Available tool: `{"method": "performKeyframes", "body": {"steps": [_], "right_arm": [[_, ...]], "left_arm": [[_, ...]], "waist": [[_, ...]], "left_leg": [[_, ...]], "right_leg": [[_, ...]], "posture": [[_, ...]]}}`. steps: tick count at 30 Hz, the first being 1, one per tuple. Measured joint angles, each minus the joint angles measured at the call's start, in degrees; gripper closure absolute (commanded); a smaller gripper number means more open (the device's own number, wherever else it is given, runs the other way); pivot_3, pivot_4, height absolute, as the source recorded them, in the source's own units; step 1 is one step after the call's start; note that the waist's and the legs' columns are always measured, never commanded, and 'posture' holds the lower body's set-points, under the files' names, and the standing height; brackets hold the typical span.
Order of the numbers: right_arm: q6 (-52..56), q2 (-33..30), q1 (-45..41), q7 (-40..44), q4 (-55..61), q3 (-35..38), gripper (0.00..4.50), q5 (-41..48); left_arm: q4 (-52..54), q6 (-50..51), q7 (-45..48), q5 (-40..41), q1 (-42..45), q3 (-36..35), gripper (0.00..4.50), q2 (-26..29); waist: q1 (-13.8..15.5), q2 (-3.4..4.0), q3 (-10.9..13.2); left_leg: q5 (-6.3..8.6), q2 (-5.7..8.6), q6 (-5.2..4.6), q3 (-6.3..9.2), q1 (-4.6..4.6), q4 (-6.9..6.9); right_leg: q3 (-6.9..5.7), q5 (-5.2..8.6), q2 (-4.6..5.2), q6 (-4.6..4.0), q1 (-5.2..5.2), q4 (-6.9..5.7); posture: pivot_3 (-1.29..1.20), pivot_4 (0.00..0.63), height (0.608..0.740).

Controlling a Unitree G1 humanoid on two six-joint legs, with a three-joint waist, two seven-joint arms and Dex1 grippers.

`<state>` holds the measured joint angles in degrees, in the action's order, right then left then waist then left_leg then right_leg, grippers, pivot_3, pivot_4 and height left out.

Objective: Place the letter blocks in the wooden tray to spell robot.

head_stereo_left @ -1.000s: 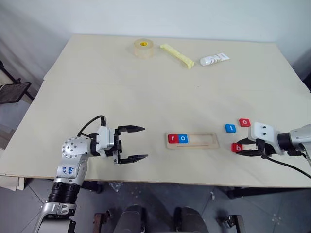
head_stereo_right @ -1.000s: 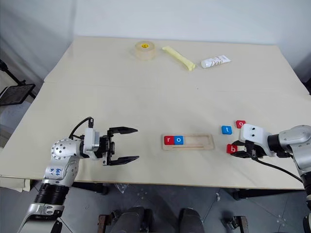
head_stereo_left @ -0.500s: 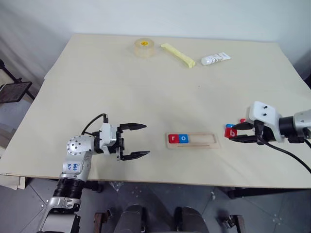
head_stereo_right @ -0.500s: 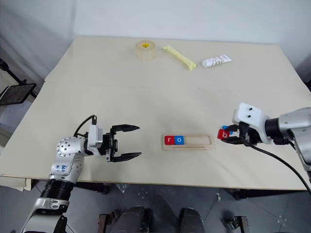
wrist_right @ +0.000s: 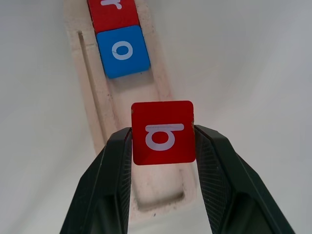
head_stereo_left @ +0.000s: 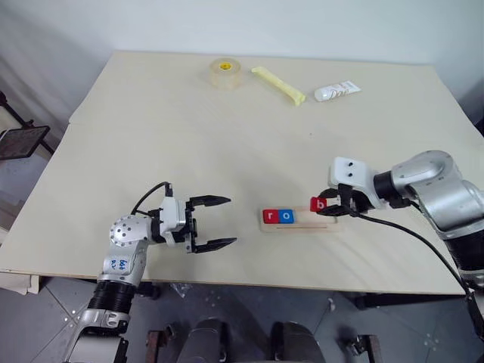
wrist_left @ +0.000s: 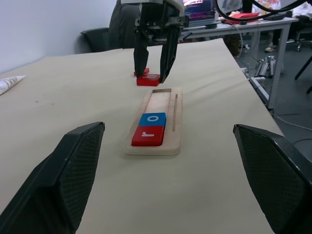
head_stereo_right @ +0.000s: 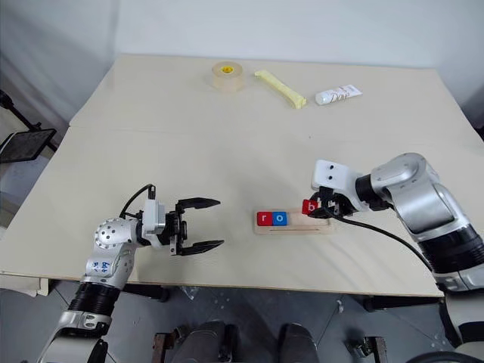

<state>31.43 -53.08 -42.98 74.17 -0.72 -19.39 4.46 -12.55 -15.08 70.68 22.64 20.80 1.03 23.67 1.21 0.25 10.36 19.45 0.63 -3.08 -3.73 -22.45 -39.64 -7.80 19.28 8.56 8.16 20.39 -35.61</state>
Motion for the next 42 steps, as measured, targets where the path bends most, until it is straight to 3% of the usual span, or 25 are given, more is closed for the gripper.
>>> {"method": "performKeyframes", "body": {"steps": [10, 23, 32, 38, 42], "right_arm": [[-1.30, 4.53, -1.36, 1.38, -1.74, -3.42, 3.03, -2.70], [-1.44, 5.82, -1.35, 2.26, -1.60, -4.06, 3.03, -4.21], [-0.76, 6.07, -1.31, 2.37, 0.25, -4.07, 0.01, -4.68], [1.35, 6.04, -0.52, 2.25, 3.30, -3.49, 0.01, -3.53], [4.88, 4.31, 3.26, 1.90, 7.79, 1.07, 0.01, -0.32]], "left_arm": [[3.67, 0.35, -2.52, -0.06, -2.39, 0.01, 0.00, 0.11], [5.10, 0.74, -3.62, -0.12, -3.35, 0.02, 0.00, 0.31], [5.10, 0.68, -3.63, -0.21, -3.35, 0.04, 0.00, 0.30], [4.95, 0.59, -3.49, -0.26, -3.24, 0.09, 0.00, 0.26], [4.68, 0.47, -3.32, -0.32, -2.79, 0.16, 0.00, 0.13]], "waist": [[-0.14, 0.00, 0.00], [-0.16, 0.00, 0.00], [-0.18, 0.00, 0.00], [-0.12, 0.00, 0.00], [0.19, 0.00, 0.00]], "left_leg": [[0.00, -0.01, 0.00, -0.01, 0.01, 0.01], [0.00, -0.01, 0.00, -0.01, 0.01, 0.01], [0.00, -0.01, 0.00, -0.01, 0.01, 0.01], [0.00, -0.01, 0.00, 0.00, 0.01, 0.01], [0.00, 0.01, 0.00, 0.03, -0.01, 0.01]], "right_leg": [[0.00, 0.00, -0.01, 0.00, 0.01, -0.01], [0.00, 0.00, -0.01, 0.00, 0.01, -0.01], [0.00, 0.00, -0.01, 0.00, 0.01, -0.01], [0.00, 0.00, -0.01, 0.00, 0.01, -0.01], [0.01, 0.00, 0.00, 0.00, 0.01, 0.01]], "posture": [[0.00, 0.150, 0.740], [0.00, 0.150, 0.740], [0.00, 0.150, 0.740], [0.00, 0.150, 0.740], [0.00, 0.150, 0.740]]}}
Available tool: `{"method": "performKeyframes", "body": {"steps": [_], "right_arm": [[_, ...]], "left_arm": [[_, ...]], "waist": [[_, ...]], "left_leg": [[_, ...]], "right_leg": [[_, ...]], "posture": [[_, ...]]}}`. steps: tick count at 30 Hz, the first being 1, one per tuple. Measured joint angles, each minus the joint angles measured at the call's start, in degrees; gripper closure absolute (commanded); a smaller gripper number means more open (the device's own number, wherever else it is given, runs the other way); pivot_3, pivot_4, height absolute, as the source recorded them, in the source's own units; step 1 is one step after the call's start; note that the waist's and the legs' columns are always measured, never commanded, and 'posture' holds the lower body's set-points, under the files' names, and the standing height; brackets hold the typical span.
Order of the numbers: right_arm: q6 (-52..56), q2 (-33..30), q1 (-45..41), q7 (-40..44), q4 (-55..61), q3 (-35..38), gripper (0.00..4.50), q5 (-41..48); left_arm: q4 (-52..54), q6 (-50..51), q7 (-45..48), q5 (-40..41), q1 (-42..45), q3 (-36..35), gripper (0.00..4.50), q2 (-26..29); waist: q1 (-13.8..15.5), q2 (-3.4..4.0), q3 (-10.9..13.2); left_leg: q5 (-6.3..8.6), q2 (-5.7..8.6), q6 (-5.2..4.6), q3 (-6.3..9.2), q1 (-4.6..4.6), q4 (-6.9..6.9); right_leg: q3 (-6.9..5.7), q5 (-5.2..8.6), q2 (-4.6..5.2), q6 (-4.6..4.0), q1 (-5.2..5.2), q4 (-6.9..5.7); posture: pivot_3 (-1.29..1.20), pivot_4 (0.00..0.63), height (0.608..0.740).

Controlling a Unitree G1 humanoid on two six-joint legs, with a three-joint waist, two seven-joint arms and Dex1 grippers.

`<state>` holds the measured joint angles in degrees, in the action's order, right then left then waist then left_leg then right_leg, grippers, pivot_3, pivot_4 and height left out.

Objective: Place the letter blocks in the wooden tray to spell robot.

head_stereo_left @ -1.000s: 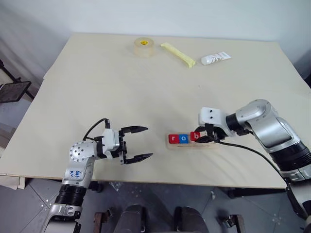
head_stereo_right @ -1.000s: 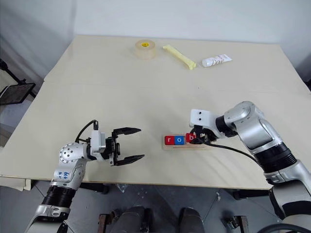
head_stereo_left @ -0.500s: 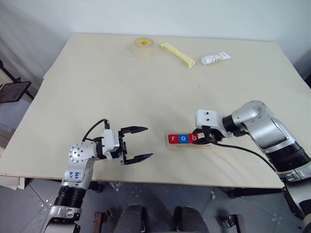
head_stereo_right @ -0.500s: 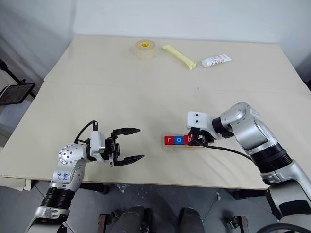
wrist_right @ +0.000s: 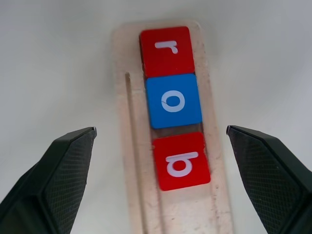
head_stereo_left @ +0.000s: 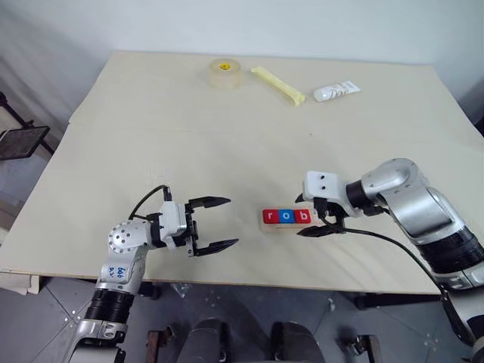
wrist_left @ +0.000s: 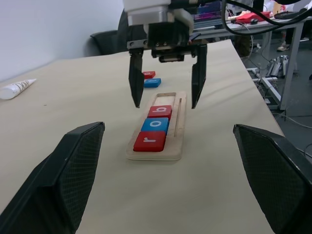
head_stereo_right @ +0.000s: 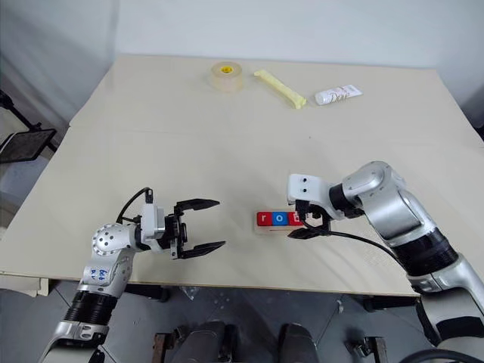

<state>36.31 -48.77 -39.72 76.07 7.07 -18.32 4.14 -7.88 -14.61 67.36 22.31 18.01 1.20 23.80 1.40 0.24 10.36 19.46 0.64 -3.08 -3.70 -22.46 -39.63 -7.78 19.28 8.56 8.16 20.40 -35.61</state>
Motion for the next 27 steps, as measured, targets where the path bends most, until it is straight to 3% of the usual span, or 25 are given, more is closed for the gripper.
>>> {"method": "performKeyframes", "body": {"steps": [8, 15, 21, 27], "right_arm": [[8.14, -3.32, 16.24, -5.23, 6.83, 20.74, 0.01, 10.36], [5.22, -3.62, 33.02, -10.94, 7.03, 41.39, 0.01, 13.80], [-2.87, 0.14, 41.54, -15.01, 3.05, 51.65, 0.01, 15.07], [-8.70, 3.02, 48.10, -17.21, -0.50, 55.81, 0.01, 16.05]], "left_arm": [[-2.44, -0.40, 0.93, -0.06, 1.61, 0.04, 0.00, -0.03], [-4.82, -0.45, 1.57, -0.09, 3.20, 0.14, 0.00, -0.14], [-7.69, -0.95, 3.18, -0.11, 5.41, 0.59, 0.00, -0.71], [-11.83, -2.70, 5.42, -0.12, 6.26, 0.37, 0.00, -0.31]], "waist": [[0.11, 0.00, 0.00], [0.13, -0.01, 0.00], [0.08, 0.00, 0.00], [0.08, 0.00, 0.00]], "left_leg": [[0.00, 0.00, 0.00, 0.02, 0.01, 0.03], [0.00, 0.02, 0.00, -0.02, 0.06, 0.04], [0.00, 0.02, 0.00, -0.08, 0.12, 0.08], [0.00, 0.03, -0.01, -0.15, 0.14, 0.08]], "right_leg": [[-0.01, 0.00, 0.00, 0.00, -0.04, 0.03], [0.02, 0.00, 0.00, 0.01, -0.09, 0.03], [0.05, 0.00, -0.02, 0.01, -0.11, 0.03], [0.09, -0.01, -0.01, 0.02, -0.13, 0.09]], "posture": [[0.00, 0.150, 0.740], [0.00, 0.150, 0.740], [0.00, 0.150, 0.740], [0.00, 0.150, 0.740]]}}
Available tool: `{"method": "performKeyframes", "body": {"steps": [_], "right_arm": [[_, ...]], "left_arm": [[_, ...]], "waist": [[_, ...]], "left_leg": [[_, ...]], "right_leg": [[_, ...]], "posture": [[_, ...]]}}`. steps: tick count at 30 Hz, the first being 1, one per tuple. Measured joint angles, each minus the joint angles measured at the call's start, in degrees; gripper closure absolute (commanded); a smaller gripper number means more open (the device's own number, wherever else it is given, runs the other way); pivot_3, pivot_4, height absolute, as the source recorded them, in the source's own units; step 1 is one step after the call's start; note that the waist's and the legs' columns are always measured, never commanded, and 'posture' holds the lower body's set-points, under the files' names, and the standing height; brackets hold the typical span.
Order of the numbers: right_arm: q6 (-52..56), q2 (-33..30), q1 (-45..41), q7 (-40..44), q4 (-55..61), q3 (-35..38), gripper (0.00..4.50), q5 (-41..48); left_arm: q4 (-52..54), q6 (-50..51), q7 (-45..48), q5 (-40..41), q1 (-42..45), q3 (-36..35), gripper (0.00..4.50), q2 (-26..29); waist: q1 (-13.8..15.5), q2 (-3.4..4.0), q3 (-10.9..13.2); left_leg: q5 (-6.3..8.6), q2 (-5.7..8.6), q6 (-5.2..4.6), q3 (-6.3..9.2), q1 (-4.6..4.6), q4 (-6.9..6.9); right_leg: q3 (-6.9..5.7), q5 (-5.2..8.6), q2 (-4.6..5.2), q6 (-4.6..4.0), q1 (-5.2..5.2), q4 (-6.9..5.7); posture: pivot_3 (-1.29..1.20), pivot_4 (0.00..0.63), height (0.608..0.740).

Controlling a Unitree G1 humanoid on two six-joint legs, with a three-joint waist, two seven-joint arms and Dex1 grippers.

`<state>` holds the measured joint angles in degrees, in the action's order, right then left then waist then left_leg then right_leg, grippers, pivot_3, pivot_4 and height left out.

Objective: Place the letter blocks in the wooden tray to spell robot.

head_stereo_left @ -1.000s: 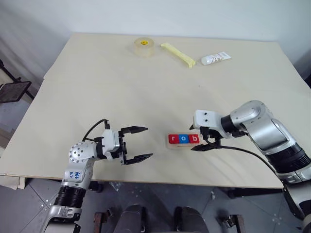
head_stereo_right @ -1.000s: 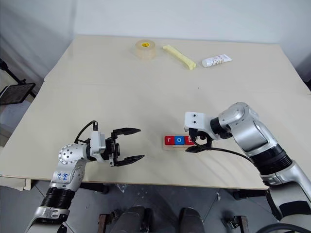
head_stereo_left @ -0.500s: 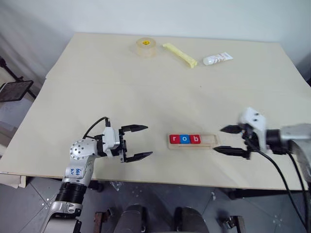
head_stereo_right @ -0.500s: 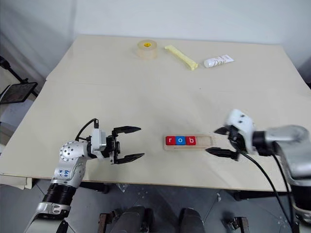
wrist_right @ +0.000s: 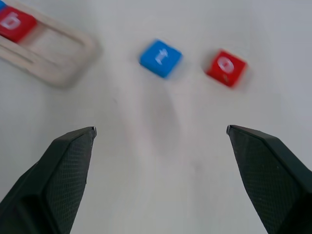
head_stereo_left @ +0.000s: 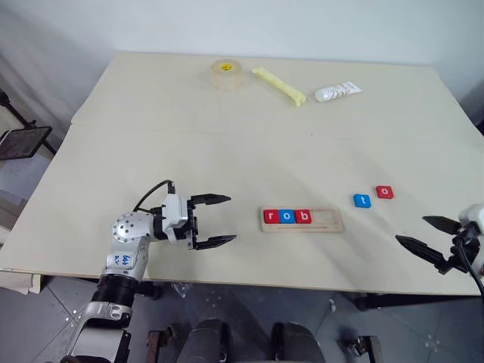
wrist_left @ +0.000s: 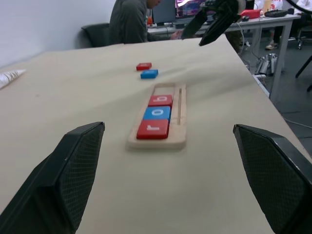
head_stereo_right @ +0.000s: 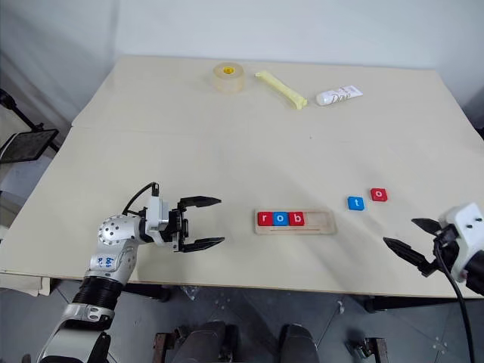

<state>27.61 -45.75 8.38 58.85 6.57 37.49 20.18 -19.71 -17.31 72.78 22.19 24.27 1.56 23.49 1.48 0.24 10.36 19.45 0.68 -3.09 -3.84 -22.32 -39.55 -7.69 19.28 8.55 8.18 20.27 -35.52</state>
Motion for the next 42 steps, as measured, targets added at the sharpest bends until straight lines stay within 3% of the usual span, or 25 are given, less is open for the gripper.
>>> {"method": "performKeyframes", "body": {"steps": [14, 21, 28, 42], "right_arm": [[-0.17, 0.05, 0.72, -4.37, 2.17, 0.45, 0.01, 3.98], [8.67, -0.47, -13.19, -14.82, -1.89, -8.69, 0.01, 2.31], [9.84, 1.76, -25.52, -22.64, -11.15, -16.40, 0.01, -0.92], [3.98, 7.21, -34.00, -30.84, -26.86, -20.55, 0.01, -5.47]], "left_arm": [[-1.10, -0.26, 1.19, 0.00, 0.30, -0.41, 0.00, 0.24], [-0.89, -0.37, 0.84, -0.08, 0.23, -0.50, 0.00, 0.10], [0.83, -0.35, -0.13, -0.11, -0.55, -0.50, 0.00, 0.07], [3.50, -0.24, -2.03, -0.11, -2.73, -0.50, 0.00, 0.28]], "waist": [[0.04, 0.00, 0.00], [-0.41, 0.02, -0.01], [-0.05, 0.02, -0.01], [-0.74, 0.02, -0.01]], "left_leg": [[0.00, -0.02, 0.00, 0.04, 0.03, 0.01], [-0.01, -0.09, 0.02, 0.01, 0.08, 0.00], [-0.01, -0.01, 0.02, 0.11, 0.00, 0.00], [-0.02, -0.04, 0.02, 0.08, 0.01, 0.03]], "right_leg": [[0.00, 0.00, 0.00, 0.00, -0.05, 0.00], [-0.01, 0.00, -0.03, 0.00, -0.05, -0.02], [-0.05, 0.00, 0.01, 0.00, -0.03, -0.06], [-0.05, 0.00, -0.01, 0.00, 0.00, -0.07]], "posture": [[0.00, 0.150, 0.740], [0.00, 0.150, 0.740], [0.00, 0.150, 0.740], [0.00, 0.150, 0.740]]}}
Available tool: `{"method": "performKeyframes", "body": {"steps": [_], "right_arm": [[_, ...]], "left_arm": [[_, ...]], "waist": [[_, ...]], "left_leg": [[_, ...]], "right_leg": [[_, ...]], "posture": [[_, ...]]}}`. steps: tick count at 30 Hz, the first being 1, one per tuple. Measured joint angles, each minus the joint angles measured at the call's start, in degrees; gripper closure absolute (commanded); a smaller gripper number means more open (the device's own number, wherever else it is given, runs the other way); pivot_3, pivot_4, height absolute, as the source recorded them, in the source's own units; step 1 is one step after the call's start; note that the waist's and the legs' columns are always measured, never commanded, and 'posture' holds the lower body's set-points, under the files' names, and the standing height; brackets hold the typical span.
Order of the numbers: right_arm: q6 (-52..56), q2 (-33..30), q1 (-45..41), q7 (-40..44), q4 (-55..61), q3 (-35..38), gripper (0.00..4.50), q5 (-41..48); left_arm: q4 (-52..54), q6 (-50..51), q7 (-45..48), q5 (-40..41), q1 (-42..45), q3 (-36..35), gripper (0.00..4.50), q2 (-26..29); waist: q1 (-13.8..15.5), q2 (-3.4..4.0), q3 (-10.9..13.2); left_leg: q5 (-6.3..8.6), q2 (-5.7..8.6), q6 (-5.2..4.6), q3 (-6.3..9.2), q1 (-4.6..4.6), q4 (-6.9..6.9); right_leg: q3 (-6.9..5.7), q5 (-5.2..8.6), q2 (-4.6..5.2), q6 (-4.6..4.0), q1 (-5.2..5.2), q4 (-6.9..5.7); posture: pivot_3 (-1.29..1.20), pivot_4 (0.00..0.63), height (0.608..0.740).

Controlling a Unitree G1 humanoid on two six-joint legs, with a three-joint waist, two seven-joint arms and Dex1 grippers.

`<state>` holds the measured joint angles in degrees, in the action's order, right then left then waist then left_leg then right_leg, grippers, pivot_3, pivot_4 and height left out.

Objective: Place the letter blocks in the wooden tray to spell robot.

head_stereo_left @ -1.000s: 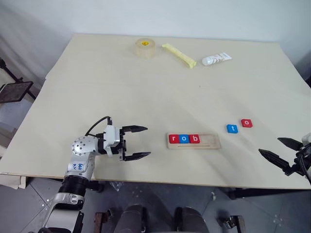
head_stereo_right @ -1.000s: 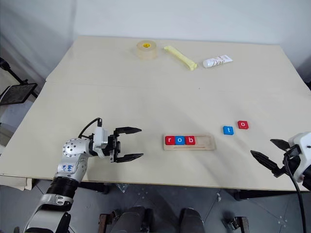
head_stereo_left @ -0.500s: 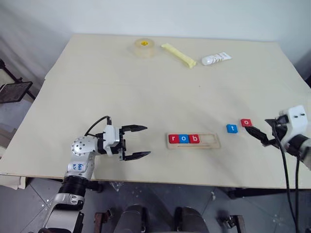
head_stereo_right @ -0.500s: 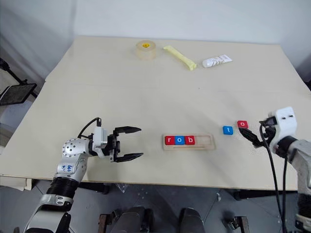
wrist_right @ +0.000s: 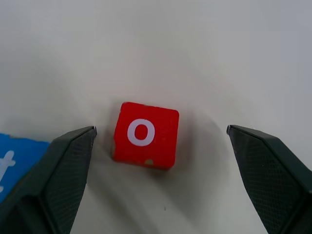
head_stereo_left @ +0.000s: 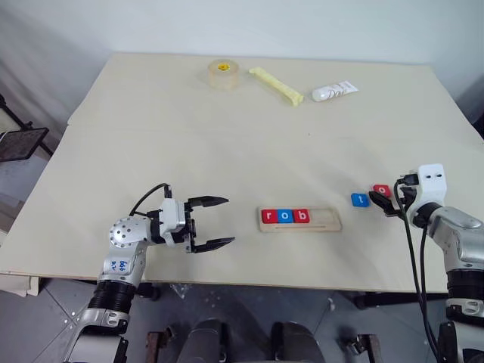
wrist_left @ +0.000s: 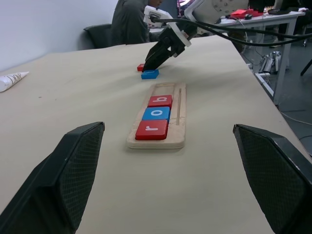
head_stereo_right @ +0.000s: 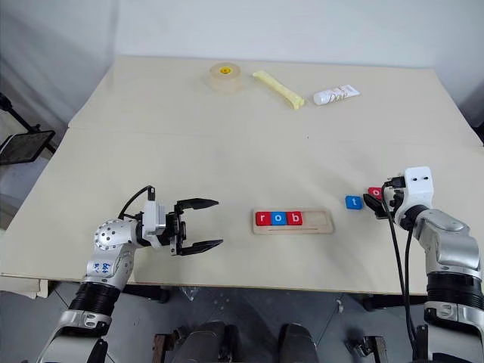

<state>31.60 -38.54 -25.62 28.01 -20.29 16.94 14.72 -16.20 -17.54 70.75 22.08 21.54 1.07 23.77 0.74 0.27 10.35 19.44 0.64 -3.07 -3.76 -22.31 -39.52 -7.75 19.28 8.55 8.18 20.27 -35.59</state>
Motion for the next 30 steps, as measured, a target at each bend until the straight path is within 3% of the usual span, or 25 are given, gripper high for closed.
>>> {"method": "performKeyframes", "body": {"steps": [4, 10, 16, 24, 30], "right_arm": [[-0.37, 1.27, -0.03, -0.73, 0.12, 0.38, 0.91, 0.30], [0.23, 3.07, 2.36, -2.49, 4.38, 1.02, 2.97, 1.23], [4.38, 6.06, 6.84, -7.98, 13.72, 3.13, 3.05, 2.29], [15.56, 13.04, 19.84, -16.35, 42.70, 5.97, 3.05, 5.71], [21.67, 17.45, 26.93, -20.51, 53.66, 5.86, 3.05, 6.76]], "left_arm": [[0.00, -0.01, -0.03, 0.00, 0.00, 0.01, 0.00, -0.01], [0.00, -0.04, -0.01, 0.00, 0.00, 0.03, 0.00, -0.03], [-0.14, -0.15, 0.23, 0.00, 0.18, 0.05, 0.00, -0.08], [-0.57, -0.28, 1.29, 0.04, 0.62, 0.06, 0.00, 0.00], [-0.61, -0.17, 1.75, 0.06, 0.62, 0.05, 0.00, -0.01]], "waist": [[-0.28, 0.00, 0.00], [0.13, 0.00, 0.00], [0.47, 0.00, 0.00], [0.60, 0.06, -0.03], [0.55, 0.06, -0.03]], "left_leg": [[0.00, 0.00, 0.00, 0.01, 0.01, 0.00], [0.00, 0.01, 0.00, 0.03, 0.00, 0.00], [0.00, 0.01, 0.00, 0.03, -0.01, 0.02], [-0.03, 0.03, 0.05, 0.02, -0.01, 0.23], [-0.03, 0.05, 0.04, -0.04, 0.02, 0.24]], "right_leg": [[0.00, 0.00, 0.00, 0.00, -0.01, -0.02], [0.01, 0.00, 0.01, 0.00, -0.01, -0.02], [0.01, 0.00, 0.01, 0.00, 0.00, -0.02], [0.07, 0.00, -0.01, 0.00, 0.14, -0.04], [0.14, 0.00, -0.01, 0.00, 0.15, -0.03]], "posture": [[0.00, 0.150, 0.740], [0.00, 0.150, 0.740], [0.00, 0.150, 0.740], [0.00, 0.150, 0.740], [0.00, 0.150, 0.740]]}}
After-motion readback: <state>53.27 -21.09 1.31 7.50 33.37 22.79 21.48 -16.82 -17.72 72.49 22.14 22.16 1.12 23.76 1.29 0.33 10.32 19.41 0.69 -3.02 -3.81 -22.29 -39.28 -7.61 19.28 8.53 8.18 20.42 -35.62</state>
